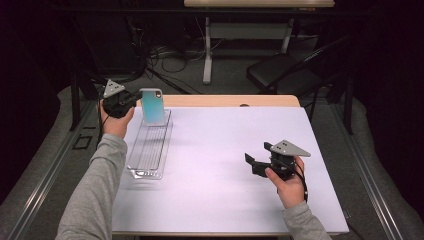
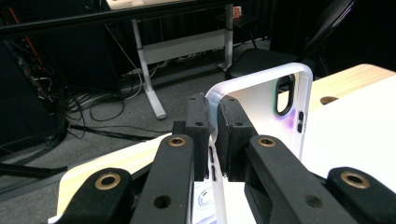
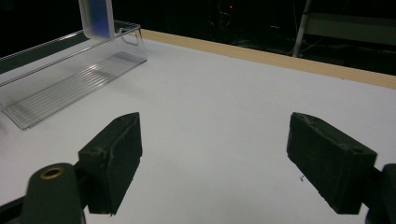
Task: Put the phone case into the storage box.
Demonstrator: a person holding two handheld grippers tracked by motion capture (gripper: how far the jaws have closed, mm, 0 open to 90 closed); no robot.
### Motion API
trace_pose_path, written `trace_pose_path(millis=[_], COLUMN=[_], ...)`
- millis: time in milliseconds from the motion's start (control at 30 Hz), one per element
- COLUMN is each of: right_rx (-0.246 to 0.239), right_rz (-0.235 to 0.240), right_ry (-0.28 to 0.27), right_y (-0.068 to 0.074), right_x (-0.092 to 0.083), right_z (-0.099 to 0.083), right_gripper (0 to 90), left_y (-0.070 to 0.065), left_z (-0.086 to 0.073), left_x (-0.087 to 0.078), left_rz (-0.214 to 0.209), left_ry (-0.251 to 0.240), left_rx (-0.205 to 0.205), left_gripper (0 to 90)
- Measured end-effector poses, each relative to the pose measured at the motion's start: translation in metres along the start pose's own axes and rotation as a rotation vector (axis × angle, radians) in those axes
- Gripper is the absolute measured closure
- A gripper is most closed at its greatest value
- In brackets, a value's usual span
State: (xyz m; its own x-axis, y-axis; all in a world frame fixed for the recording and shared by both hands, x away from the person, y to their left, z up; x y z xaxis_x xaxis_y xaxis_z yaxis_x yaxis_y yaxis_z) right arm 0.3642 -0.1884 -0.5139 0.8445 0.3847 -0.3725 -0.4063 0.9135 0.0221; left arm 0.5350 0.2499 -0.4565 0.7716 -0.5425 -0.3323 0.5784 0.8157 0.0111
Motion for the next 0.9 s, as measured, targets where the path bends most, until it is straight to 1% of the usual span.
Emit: trace_pose_path(millis=[67,100,200,233,367,533,633,833,867,900], right_rx=[-0.002,-0.005,0.0,0.003,0.003,0.002,0.008,0.005,0.01,0.009], right_rz=[0.001,0.0,-0.002,-0.002,-0.008,-0.013,-0.019,-0.03,-0.032,-0.035], right_ry=[-0.004,-0.005,-0.003,-0.001,0.008,0.01,0.011,0.014,0.019,0.013], right_y=[0.0,0.0,0.0,0.0,-0.001,-0.002,-0.002,-0.004,-0.004,-0.004], right_x=[0.0,0.0,0.0,0.0,0.0,-0.002,-0.003,-0.006,-0.007,-0.008], right_z=[0.0,0.0,-0.001,-0.002,-0.005,-0.006,-0.007,-0.01,-0.01,-0.01], right_gripper=[17.5,17.4,17.4,17.4,17.4,17.4,17.4,17.4,17.4,17.4], left_y=[0.001,0.002,0.003,0.004,0.006,0.01,0.011,0.014,0.015,0.015], left_z=[-0.002,-0.003,-0.005,-0.006,-0.008,-0.014,-0.017,-0.021,-0.022,-0.023], left_x=[0.002,0.003,0.006,0.007,0.012,0.017,0.02,0.026,0.027,0.027], left_rz=[0.001,0.003,0.002,0.001,-0.004,-0.016,-0.015,-0.025,-0.025,-0.027], left_ry=[0.0,0.0,-0.002,-0.003,-0.008,-0.001,0.0,-0.009,-0.008,-0.009], left_rx=[-0.001,0.005,0.002,0.007,0.003,-0.001,0.007,0.0,0.0,0.0], left_gripper=[84.1,84.1,84.1,84.1,84.1,84.1,84.1,84.1,84.1,84.1])
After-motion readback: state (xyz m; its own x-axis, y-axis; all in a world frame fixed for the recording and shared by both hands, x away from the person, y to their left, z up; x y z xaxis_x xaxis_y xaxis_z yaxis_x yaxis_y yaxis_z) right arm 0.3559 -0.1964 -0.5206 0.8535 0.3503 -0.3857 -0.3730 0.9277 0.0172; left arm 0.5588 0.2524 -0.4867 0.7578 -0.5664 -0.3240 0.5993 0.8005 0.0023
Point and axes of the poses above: each handheld gripper's, and its own axes: x roughly forward along the jaws, z roughly out of its top, y roughly to its left, the point moved 5 cm from there along x, roughly forward along the jaws, and after that the axes turned 8 degrees about -z, right-handed, at the moved point
